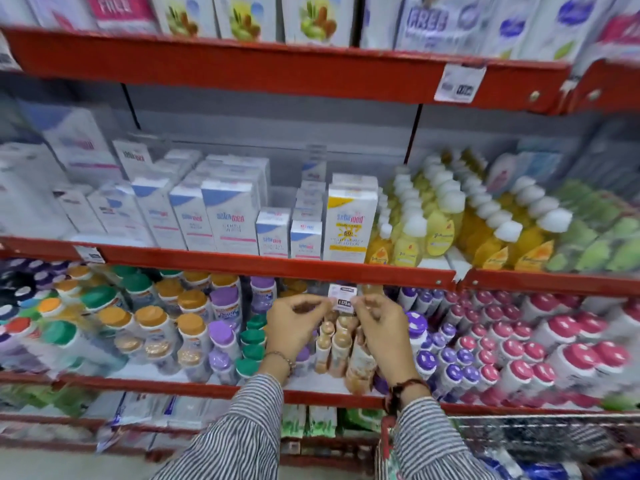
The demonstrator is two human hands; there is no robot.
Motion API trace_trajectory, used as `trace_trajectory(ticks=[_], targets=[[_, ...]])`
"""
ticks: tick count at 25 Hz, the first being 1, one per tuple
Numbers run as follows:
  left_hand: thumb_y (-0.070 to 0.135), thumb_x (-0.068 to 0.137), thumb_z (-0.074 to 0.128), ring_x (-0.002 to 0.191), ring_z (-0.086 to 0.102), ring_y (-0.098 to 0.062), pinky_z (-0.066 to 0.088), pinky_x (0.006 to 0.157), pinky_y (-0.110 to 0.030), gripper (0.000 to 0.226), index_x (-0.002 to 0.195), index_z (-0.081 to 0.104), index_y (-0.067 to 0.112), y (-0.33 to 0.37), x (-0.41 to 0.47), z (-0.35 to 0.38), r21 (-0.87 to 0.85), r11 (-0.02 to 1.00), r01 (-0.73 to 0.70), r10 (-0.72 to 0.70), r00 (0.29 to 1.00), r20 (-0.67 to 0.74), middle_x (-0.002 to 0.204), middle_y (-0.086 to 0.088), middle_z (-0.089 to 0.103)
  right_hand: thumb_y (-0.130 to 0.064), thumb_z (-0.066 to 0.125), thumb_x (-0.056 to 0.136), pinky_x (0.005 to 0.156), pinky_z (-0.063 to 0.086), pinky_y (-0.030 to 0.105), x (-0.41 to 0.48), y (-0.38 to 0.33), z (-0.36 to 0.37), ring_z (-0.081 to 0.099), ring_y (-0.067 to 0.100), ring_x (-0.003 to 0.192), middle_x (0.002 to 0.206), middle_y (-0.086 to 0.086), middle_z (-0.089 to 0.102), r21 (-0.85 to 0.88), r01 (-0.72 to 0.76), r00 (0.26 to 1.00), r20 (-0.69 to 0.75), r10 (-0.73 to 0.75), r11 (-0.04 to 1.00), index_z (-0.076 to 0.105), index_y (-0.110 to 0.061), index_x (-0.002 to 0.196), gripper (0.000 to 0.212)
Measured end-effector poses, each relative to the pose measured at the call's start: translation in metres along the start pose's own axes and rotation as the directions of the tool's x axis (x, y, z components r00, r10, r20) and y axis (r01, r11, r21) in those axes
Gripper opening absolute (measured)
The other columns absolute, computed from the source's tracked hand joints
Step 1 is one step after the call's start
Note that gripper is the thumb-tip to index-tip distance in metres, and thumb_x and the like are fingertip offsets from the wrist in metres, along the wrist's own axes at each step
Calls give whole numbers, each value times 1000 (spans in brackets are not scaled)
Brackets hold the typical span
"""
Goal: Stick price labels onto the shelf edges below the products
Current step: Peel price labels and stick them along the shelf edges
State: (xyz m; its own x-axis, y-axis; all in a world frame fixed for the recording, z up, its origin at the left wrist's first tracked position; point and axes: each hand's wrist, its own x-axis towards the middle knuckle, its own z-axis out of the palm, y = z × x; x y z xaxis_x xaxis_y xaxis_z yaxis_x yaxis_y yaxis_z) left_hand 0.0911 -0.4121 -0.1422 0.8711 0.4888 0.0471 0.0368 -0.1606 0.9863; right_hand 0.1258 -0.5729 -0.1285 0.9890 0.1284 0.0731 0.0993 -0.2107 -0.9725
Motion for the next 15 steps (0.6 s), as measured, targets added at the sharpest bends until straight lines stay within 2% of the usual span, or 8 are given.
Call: trace_trajectory(ticks=[1, 3, 6, 8, 10, 12, 13, 15], targets=[[24, 80, 90, 53, 66, 7, 54, 58, -16, 6, 77, 85, 25, 6, 7, 3, 3, 1000, 6, -5, 1000, -25, 66, 12, 80, -20, 66, 103, 36, 36, 14, 8, -7, 0, 49, -1, 31, 55, -1, 71, -11, -11, 1000, -2, 11, 1000, 72, -15, 86, 18], [25, 79, 90, 46, 58, 7, 53, 63, -24, 10, 83, 87, 17, 8, 20, 8, 13, 999, 49, -48, 996, -74, 71, 2, 82, -18, 67, 102, 39, 39, 18, 20, -13, 4, 51, -1, 34, 61, 5, 73, -55, -25, 1000, 7, 26, 998, 75, -5, 88, 20], [28, 77, 91, 44, 51, 3, 50, 65, -34, 18, 85, 87, 11, 5, 34, 9, -16, 995, 100, -102, 988, -114, 77, -5, 79, -12, 69, 99, 39, 43, 15, 35, -18, 12, 54, -1, 33, 46, -4, 67, -52, -18, 1000, 6, 18, 998, 77, 2, 82, 24], [30, 76, 91, 50, 56, -4, 53, 65, -40, 21, 85, 87, 12, 2, 40, 6, -17, 990, 140, -141, 980, -137, 80, -16, 79, -14, 70, 98, 37, 42, 14, 41, -18, 21, 53, -1, 32, 43, -7, 66, -63, -40, 999, 10, 40, 997, 78, 0, 83, 22], [31, 76, 91, 55, 63, -20, 54, 67, -44, 22, 85, 87, 12, 0, 42, 3, -29, 986, 163, -165, 975, -147, 87, -24, 79, -17, 70, 99, 37, 42, 17, 46, -16, 28, 53, 2, 32, 47, -5, 68, -69, -63, 998, 7, 64, 996, 78, -3, 84, 22], [33, 76, 90, 57, 71, -36, 57, 67, -41, 22, 85, 87, 13, 1, 44, 1, -26, 987, 158, -160, 974, -161, 84, -19, 81, -21, 70, 99, 38, 43, 19, 49, -15, 32, 54, 5, 34, 51, -3, 70, -58, -64, 998, -13, 64, 996, 78, -6, 84, 22], [36, 76, 90, 61, 75, -30, 62, 67, -40, 22, 84, 88, 16, 3, 44, -1, -4, 989, 146, -144, 974, -177, 79, -9, 83, -22, 70, 99, 40, 45, 21, 50, -15, 33, 55, 6, 35, 52, -2, 71, -48, -59, 998, -22, 58, 997, 78, -8, 85, 21], [38, 76, 90, 58, 72, -8, 63, 68, -33, 21, 84, 87, 19, 7, 44, -4, 36, 992, 120, -111, 973, -203, 67, 9, 80, -24, 71, 98, 41, 45, 21, 52, -15, 36, 56, 5, 37, 53, -3, 72, -41, -45, 999, -30, 44, 998, 79, -11, 85, 20]])
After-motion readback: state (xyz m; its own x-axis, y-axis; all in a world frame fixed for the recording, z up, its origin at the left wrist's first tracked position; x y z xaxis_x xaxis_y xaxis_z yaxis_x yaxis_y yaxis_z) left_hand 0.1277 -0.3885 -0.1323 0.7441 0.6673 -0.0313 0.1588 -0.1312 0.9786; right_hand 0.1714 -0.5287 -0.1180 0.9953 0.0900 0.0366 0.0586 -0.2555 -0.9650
